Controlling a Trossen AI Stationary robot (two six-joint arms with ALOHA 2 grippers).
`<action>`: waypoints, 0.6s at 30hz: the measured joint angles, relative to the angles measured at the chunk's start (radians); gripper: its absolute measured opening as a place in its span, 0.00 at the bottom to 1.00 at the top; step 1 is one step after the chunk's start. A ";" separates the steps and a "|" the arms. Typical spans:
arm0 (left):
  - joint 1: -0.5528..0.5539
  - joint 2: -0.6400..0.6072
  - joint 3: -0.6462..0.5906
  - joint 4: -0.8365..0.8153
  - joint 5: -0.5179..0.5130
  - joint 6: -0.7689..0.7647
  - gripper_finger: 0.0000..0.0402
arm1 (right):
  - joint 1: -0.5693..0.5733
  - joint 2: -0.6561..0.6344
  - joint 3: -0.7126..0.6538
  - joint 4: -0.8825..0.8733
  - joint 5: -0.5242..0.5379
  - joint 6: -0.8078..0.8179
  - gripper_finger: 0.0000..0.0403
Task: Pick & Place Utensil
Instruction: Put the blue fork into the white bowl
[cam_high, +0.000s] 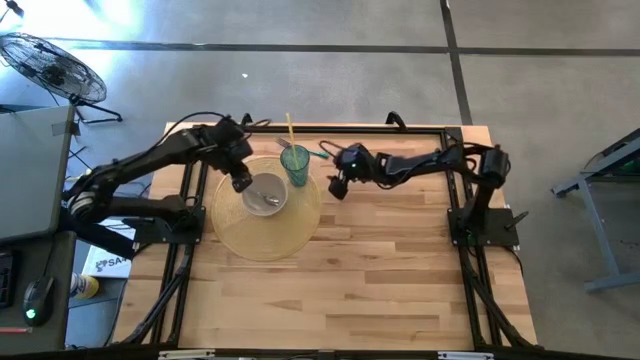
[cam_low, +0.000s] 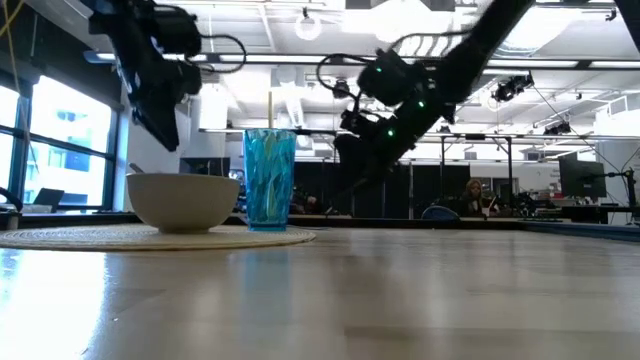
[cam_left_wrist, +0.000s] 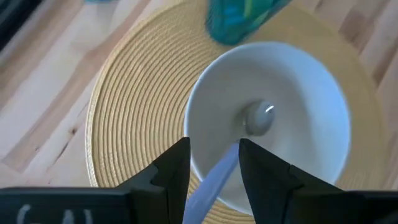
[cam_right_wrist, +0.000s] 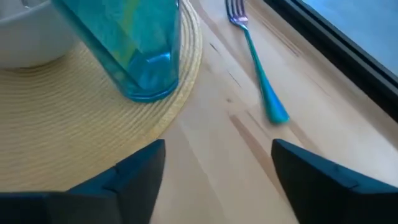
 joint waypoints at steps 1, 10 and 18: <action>0.000 -0.022 -0.006 0.005 0.004 -0.001 0.33 | -0.018 0.000 -0.014 0.032 -0.032 -0.024 0.69; 0.000 -0.168 -0.097 0.069 0.027 -0.041 0.33 | -0.174 0.050 0.084 -0.039 -0.284 -0.140 0.31; 0.000 -0.225 -0.125 0.062 0.022 -0.082 0.33 | -0.232 0.168 0.247 -0.168 -0.322 -0.285 0.04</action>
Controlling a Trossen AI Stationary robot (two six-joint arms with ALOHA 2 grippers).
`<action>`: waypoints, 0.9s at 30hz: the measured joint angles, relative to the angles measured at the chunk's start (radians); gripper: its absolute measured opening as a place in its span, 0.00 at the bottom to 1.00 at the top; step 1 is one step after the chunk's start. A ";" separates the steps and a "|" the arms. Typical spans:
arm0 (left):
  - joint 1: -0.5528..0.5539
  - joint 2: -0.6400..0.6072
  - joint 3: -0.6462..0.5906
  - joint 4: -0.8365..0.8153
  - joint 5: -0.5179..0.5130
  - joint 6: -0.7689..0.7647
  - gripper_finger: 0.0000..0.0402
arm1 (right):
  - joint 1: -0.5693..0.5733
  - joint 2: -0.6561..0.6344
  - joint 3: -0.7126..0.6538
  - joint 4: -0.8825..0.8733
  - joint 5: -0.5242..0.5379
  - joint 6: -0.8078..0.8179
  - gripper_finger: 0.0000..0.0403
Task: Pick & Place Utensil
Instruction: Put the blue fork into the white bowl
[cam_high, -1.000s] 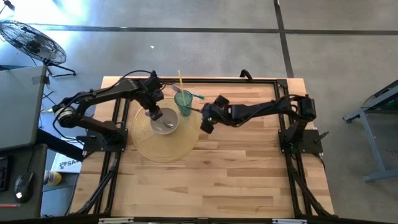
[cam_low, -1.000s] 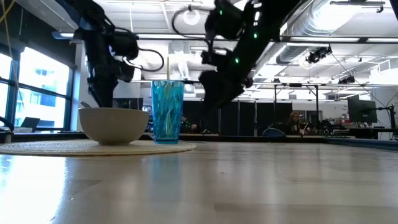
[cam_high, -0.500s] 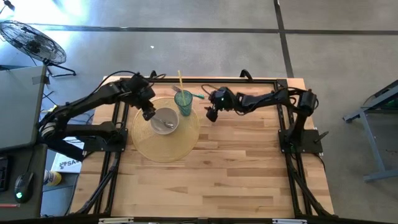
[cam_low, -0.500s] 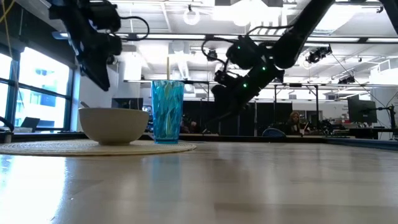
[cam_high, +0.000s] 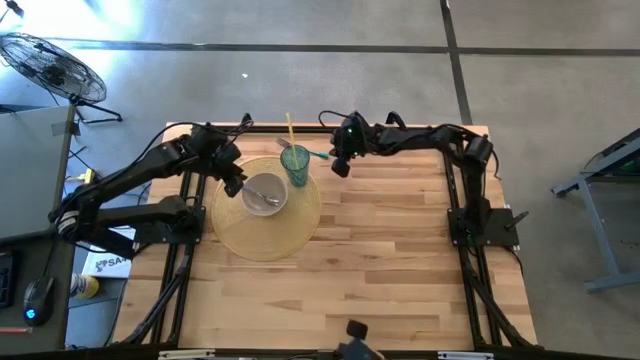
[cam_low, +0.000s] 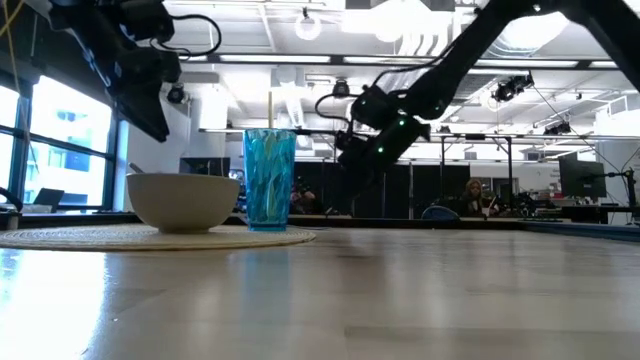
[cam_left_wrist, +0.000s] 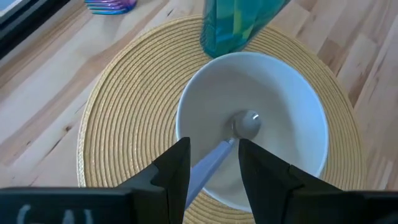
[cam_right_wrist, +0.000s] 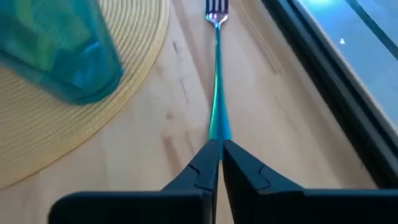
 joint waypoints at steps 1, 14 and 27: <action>0.000 -0.005 0.000 0.000 0.000 0.000 0.33 | -0.005 0.017 0.018 -0.002 -0.011 -0.012 0.04; 0.000 -0.008 0.000 0.006 0.004 -0.023 0.33 | -0.033 0.207 0.289 -0.300 -0.091 -0.264 0.00; 0.000 -0.008 0.000 0.006 0.004 -0.032 0.33 | -0.050 0.208 0.295 -0.322 -0.090 -0.266 0.00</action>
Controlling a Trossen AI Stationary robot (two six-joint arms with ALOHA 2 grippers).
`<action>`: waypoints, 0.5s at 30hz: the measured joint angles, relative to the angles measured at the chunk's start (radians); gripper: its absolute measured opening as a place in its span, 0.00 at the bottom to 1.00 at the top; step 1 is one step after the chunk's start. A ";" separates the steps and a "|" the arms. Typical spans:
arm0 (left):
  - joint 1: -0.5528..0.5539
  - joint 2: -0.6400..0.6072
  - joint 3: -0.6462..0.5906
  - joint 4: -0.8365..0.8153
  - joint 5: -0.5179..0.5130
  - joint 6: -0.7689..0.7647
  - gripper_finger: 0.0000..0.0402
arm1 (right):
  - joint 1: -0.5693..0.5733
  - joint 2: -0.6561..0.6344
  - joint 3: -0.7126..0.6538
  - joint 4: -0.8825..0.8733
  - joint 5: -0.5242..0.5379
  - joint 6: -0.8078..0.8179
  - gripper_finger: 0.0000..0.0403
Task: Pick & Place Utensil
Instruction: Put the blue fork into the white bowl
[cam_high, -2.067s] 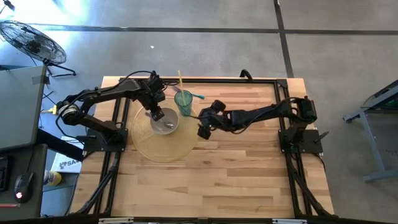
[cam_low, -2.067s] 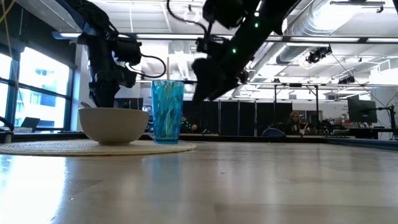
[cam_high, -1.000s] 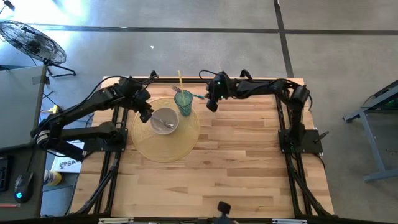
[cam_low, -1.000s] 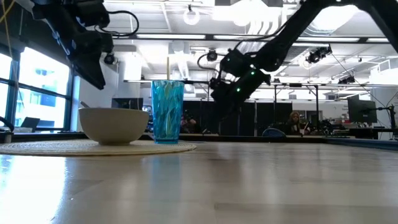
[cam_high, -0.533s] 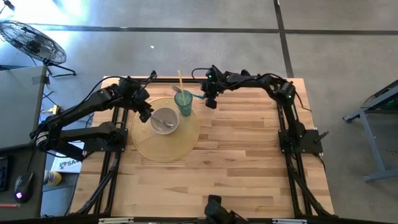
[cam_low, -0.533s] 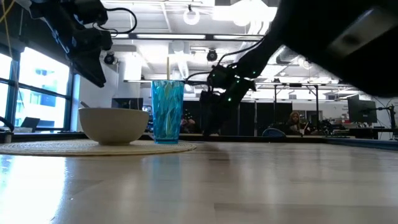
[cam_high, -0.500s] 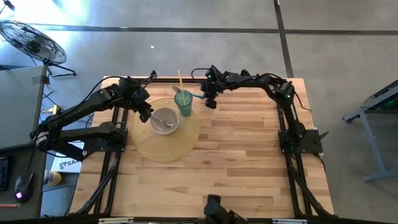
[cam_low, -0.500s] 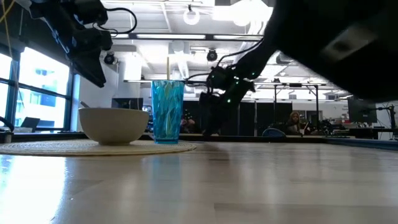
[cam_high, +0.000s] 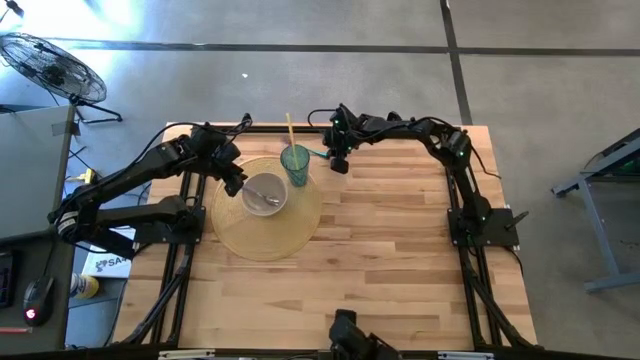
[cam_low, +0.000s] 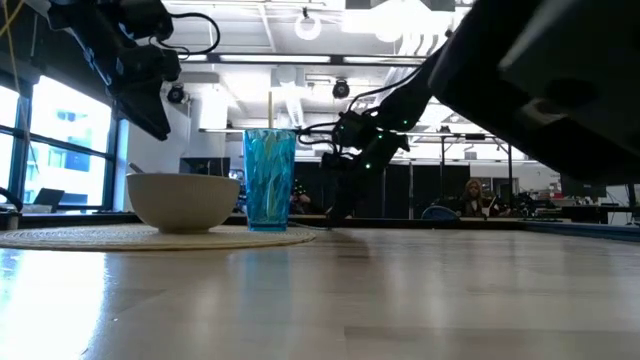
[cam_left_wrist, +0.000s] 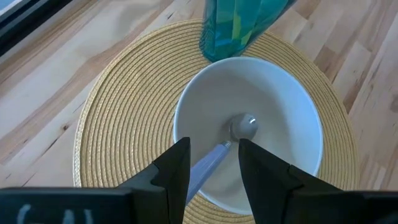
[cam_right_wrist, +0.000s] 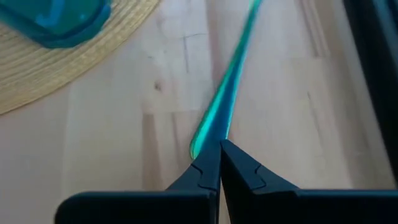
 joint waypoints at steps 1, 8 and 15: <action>0.000 0.000 0.000 0.000 0.000 -0.003 0.33 | 0.000 0.000 0.000 -0.009 -0.001 -0.004 0.00; 0.000 0.000 0.000 0.000 -0.001 -0.010 0.33 | 0.006 -0.002 0.002 -0.079 0.003 -0.026 0.00; 0.000 0.000 0.000 0.000 -0.002 -0.014 0.33 | 0.030 -0.020 0.005 -0.233 0.093 -0.059 0.00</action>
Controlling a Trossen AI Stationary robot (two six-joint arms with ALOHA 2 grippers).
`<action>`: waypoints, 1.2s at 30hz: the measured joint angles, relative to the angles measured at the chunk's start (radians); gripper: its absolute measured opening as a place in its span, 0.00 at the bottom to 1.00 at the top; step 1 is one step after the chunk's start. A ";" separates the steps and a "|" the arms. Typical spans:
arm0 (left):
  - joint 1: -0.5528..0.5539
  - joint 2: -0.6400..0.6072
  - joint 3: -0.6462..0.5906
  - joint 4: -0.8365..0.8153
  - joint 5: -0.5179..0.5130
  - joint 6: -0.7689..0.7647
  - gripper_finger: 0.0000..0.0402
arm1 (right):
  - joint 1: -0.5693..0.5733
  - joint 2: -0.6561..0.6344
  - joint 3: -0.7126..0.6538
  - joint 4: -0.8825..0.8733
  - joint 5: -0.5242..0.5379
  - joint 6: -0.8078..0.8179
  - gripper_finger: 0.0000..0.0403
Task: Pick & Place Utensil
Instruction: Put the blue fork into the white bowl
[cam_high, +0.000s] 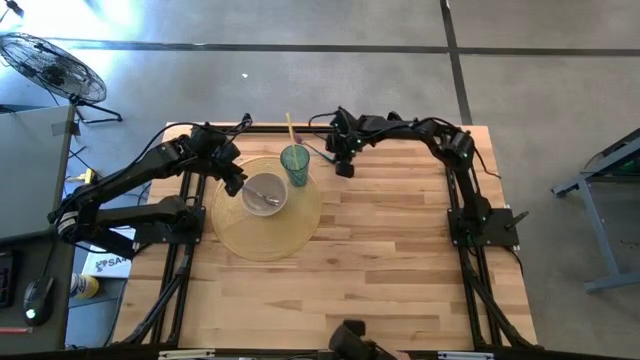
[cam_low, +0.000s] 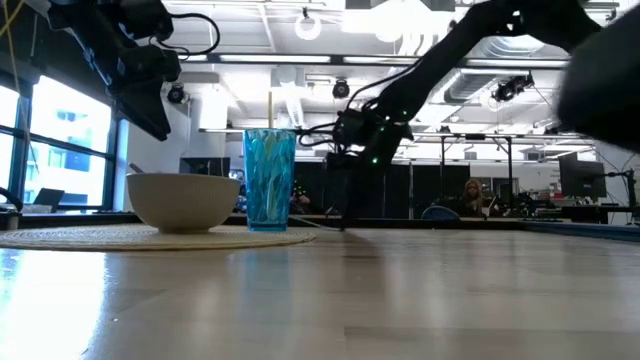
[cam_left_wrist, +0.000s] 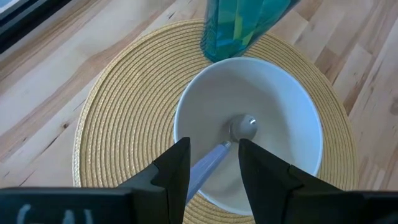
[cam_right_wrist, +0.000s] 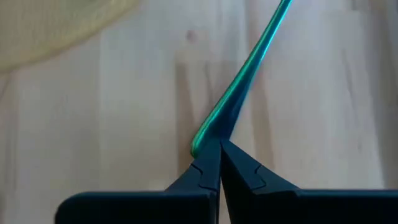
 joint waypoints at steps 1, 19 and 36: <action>0.000 0.000 0.000 0.000 0.000 0.000 0.33 | 0.005 -0.005 0.000 -0.025 0.014 -0.008 0.00; 0.000 0.000 0.000 -0.003 -0.002 0.004 0.33 | 0.182 -0.081 -0.010 -0.708 0.203 0.135 0.00; 0.000 0.000 0.000 -0.010 -0.001 0.007 0.33 | 0.222 -0.405 -0.376 -0.095 0.335 0.467 0.04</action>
